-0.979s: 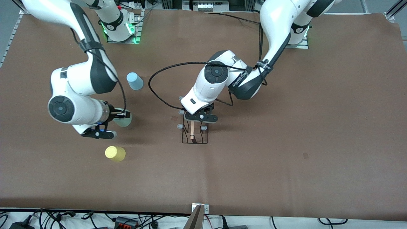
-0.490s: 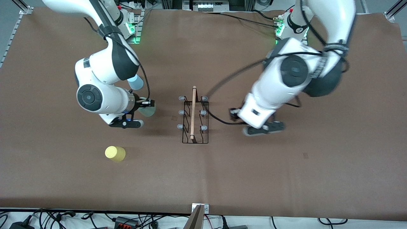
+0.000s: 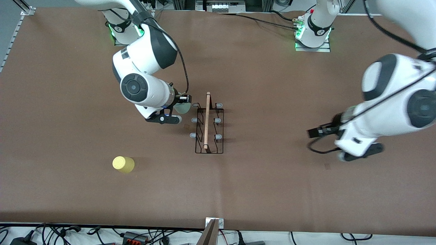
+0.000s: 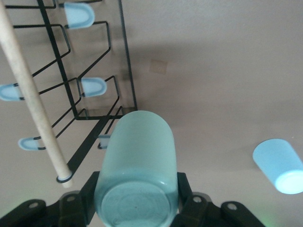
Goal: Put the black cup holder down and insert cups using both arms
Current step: 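Open the left gripper and withdraw while the right gripper brings the teal cup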
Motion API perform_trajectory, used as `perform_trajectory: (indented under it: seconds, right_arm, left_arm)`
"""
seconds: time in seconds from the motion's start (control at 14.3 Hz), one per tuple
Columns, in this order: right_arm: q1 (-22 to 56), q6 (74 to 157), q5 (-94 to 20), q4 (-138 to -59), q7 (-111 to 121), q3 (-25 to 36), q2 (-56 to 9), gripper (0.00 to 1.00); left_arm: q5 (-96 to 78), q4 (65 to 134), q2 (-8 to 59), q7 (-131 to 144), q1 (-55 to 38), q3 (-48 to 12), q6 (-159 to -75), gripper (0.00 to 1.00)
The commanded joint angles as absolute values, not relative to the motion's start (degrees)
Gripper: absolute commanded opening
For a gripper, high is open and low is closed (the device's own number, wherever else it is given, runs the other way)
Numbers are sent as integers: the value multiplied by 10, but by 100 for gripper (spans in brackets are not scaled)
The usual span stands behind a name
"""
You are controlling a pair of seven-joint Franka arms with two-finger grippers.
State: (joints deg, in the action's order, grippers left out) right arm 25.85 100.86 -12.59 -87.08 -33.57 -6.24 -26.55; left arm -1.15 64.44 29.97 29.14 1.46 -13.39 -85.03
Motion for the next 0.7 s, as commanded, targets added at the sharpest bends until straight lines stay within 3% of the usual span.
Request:
perform_trajectory:
  seconds: [0.0,0.28,0.42,0.63]
  right_arm:
    - [272,1026,-136,-866,-362,-61,-271,27]
    - [281,1056,-136,-866,-369,-61,-293,28]
    - [293,1056,-136,-866,-370,-61,-299,28]
    - [295,1057,-136,-866,-370,-61,-307,28]
  left_arm:
    - [-1,665,217,278,59,-137,-778,100]
    - [37,664,195,223,76,-144,-722,100]
    - [31,670,196,223,76,-143,-731,100]
    - [34,733,159,221,77,-149,-775,100]
